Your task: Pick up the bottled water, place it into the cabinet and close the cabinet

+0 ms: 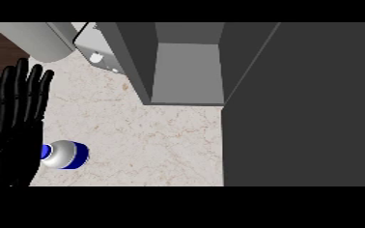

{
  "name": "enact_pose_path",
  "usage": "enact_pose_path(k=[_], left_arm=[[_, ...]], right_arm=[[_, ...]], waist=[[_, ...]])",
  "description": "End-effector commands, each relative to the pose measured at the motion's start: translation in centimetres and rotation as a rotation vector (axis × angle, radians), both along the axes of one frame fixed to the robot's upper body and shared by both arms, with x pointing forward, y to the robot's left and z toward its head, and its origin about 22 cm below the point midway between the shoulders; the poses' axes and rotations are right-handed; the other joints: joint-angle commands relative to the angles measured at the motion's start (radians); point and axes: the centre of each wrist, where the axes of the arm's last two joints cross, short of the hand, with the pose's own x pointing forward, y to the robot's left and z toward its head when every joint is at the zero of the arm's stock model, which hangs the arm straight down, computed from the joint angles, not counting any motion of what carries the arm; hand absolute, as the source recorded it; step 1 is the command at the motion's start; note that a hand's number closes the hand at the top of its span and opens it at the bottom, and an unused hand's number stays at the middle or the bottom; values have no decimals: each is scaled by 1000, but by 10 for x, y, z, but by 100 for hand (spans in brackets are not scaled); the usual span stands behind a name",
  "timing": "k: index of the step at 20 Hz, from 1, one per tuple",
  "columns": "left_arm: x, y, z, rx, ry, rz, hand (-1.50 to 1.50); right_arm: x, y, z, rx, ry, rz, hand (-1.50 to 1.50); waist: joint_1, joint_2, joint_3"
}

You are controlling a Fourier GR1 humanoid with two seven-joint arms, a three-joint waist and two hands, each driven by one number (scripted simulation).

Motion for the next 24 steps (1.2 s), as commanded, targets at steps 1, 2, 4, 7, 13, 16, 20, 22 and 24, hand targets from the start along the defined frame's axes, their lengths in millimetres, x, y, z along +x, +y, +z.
enact_pose_path(k=[1,2,4,7,13,16,20,22,24], left_arm=[[-1,8,0,-24,10,-24,-150],[-16,21,9,-30,6,-96,-150],[-31,50,2,-8,-11,-178,-150],[-33,66,-26,-79,247,-241,-150],[-64,108,-5,-87,286,-254,-150],[-84,105,-4,-90,283,-245,-150],[-102,115,-15,-99,331,-207,-150],[-99,112,-16,-81,329,-195,-150],[-105,128,-14,-75,344,-177,-150]], right_arm=[[-9,-7,-5,-22,12,14,-150],[-11,-13,6,-1,-20,12,-150],[-22,-4,8,25,-44,18,-150],[-30,2,-18,102,189,127,-150],[-73,14,13,145,240,152,-150],[-97,11,3,141,236,154,-150],[-105,20,18,159,234,158,-150],[-121,18,18,149,243,156,-150],[-119,25,19,156,220,153,-150]], waist=[[-6,-20,40],[2,-23,40],[8,-24,39],[12,-20,39],[2,-24,40],[-3,-23,41],[-1,-22,40],[-7,-23,41],[-4,-22,40]])
